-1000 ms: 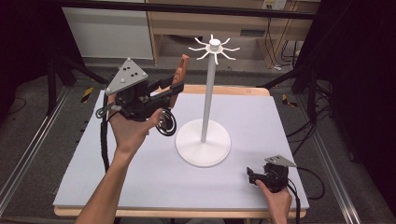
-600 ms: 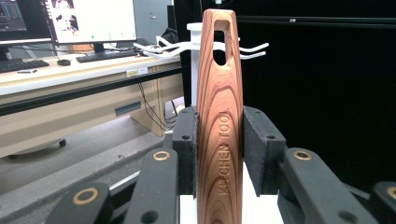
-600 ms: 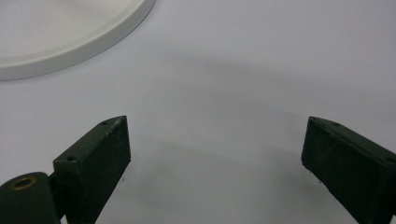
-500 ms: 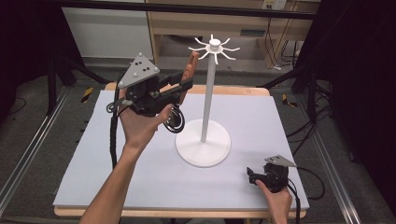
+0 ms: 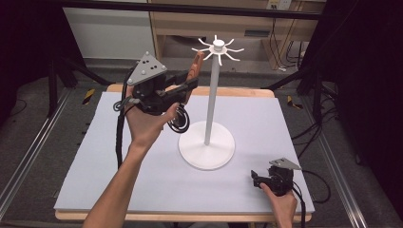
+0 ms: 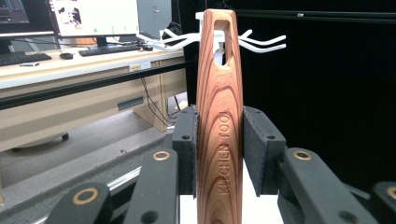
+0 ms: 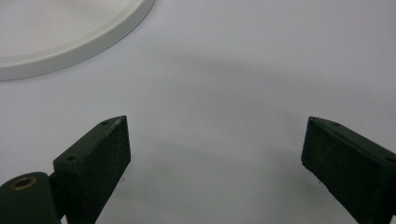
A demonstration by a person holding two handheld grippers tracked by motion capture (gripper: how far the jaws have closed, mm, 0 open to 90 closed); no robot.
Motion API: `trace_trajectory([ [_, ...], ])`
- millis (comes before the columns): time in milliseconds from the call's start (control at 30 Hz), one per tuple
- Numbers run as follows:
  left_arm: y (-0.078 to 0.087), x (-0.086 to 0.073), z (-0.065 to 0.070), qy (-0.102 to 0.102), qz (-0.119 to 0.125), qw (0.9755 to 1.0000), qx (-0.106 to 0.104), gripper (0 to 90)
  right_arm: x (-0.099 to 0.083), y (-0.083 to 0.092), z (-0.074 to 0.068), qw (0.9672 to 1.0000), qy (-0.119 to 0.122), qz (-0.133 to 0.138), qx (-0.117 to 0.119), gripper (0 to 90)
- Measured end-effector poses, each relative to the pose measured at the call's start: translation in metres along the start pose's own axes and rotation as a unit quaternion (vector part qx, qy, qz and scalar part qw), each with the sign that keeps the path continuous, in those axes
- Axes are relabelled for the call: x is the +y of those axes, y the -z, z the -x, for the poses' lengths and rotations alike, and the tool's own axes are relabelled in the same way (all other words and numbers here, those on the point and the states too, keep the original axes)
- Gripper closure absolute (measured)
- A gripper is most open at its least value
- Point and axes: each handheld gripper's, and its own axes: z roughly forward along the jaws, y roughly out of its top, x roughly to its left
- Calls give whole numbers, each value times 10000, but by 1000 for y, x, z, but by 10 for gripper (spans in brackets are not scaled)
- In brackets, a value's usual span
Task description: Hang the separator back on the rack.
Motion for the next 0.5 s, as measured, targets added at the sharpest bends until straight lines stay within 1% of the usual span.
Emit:
trace_trajectory([
  [67,-2,0,0,24,-22,10000,-1,676,0,0,0,10000,-24,-9,4,87],
  [100,-3,0,-1,30,-35,10000,7,676,0,0,1,10000,23,6,13,87],
  [167,-5,0,-1,28,-41,10000,-1,676,0,0,0,10000,-31,-10,13,87],
  [233,-8,-1,0,43,-44,10000,19,676,0,0,0,10000,2,-11,15,87],
  [333,-11,-2,-1,62,-67,10000,30,676,0,0,-1,10000,-39,-21,25,87],
  [433,-14,-3,-2,75,-90,9999,30,676,0,0,0,10000,19,-9,27,87],
  [500,-16,-4,-2,87,-93,9999,26,676,0,0,-1,10000,-38,-23,27,87],
])
